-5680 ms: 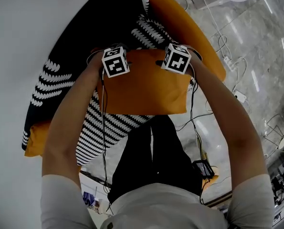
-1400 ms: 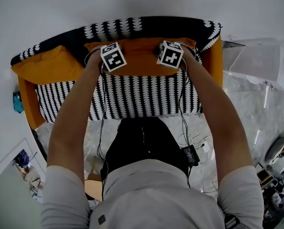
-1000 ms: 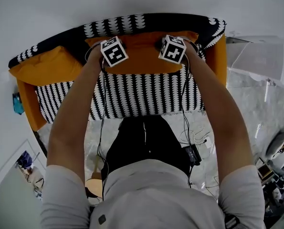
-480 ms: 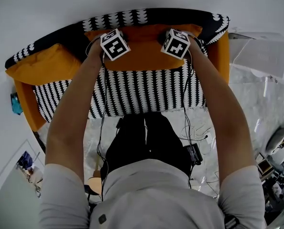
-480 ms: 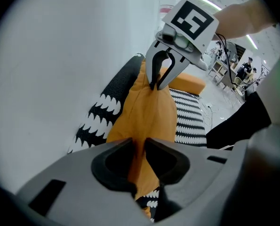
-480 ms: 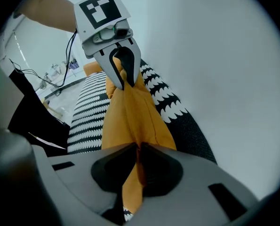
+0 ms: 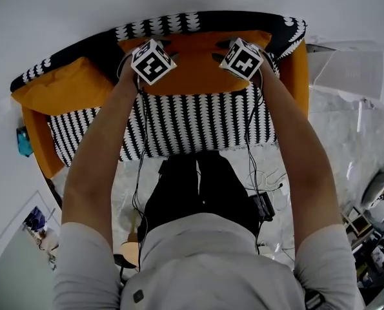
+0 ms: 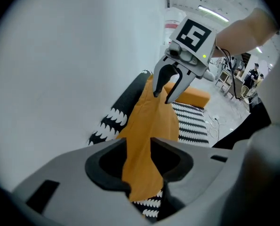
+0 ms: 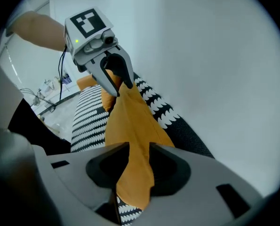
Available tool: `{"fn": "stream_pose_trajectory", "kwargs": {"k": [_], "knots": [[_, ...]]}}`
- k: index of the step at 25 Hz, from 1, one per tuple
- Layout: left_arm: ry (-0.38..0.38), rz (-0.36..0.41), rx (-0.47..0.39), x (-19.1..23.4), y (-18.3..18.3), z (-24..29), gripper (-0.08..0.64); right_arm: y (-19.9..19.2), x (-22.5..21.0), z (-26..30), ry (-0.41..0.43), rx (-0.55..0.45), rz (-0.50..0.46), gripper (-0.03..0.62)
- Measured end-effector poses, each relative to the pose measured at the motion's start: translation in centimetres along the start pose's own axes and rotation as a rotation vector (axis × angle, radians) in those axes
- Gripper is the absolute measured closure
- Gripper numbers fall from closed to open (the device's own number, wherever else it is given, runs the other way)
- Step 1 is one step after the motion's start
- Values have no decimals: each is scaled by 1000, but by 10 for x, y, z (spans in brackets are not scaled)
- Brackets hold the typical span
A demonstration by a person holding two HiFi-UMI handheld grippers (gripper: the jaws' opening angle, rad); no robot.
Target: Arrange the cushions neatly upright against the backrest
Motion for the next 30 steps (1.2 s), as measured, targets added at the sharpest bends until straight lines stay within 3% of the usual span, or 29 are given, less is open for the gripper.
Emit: {"fn": "stream_pose_trajectory", "kwargs": {"k": [4, 11, 20, 30], "knots": [[56, -32, -85, -9, 10, -28, 402, 11, 8, -28, -33, -51, 64, 440], [114, -104, -324, -46, 39, -100, 402, 47, 33, -99, -87, -183, 167, 442], [167, -300, -628, -103, 63, -203, 403, 92, 68, -190, -123, -345, 299, 442], [274, -265, -806, -167, 93, -313, 490, 146, 86, -319, -241, -611, 421, 539]]}}
Point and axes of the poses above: the fingertips, and each gripper's own axes: z forward along the fingers, x to its left, y out of its top, the point moved 1 cm from there along -z, backward along the fingers, and after that the axes turned 11 degrees about -y, right-handed, at the moved point
